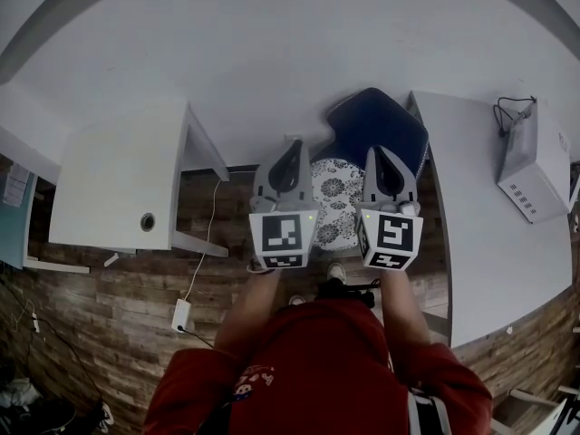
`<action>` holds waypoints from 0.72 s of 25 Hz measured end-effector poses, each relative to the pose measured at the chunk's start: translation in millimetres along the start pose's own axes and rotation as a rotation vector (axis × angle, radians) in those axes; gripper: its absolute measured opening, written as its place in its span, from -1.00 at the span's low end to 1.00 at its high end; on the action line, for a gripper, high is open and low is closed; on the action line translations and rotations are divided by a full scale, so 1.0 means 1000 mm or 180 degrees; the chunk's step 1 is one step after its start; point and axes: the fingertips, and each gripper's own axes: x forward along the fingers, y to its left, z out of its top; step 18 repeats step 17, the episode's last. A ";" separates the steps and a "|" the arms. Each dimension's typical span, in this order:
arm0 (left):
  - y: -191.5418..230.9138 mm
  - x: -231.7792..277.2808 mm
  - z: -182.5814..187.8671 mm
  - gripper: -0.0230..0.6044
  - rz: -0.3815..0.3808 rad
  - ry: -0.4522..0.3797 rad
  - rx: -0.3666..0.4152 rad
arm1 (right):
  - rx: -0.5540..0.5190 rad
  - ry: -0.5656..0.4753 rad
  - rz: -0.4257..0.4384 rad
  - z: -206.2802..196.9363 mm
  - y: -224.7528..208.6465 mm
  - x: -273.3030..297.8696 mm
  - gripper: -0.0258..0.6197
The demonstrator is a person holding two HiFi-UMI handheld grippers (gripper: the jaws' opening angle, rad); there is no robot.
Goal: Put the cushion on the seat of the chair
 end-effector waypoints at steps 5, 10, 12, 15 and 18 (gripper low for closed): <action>-0.003 0.000 -0.002 -0.84 -0.0007 0.0002 -0.0005 | 0.0039 0.0002 -0.0016 -0.003 -0.005 -0.002 -0.83; -0.007 0.001 -0.002 -0.84 -0.0006 0.0000 -0.0028 | 0.0029 0.0024 -0.0033 -0.007 -0.011 -0.005 -0.83; -0.008 0.002 -0.002 -0.84 -0.0004 0.0004 -0.0031 | 0.0026 0.0027 -0.0037 -0.007 -0.012 -0.006 -0.83; -0.010 0.003 -0.003 -0.84 0.0000 0.0009 -0.0032 | 0.0021 0.0030 -0.0047 -0.007 -0.016 -0.006 -0.83; -0.011 0.005 -0.003 -0.84 0.0004 0.0012 -0.0024 | 0.0017 0.0033 -0.0053 -0.008 -0.018 -0.006 -0.83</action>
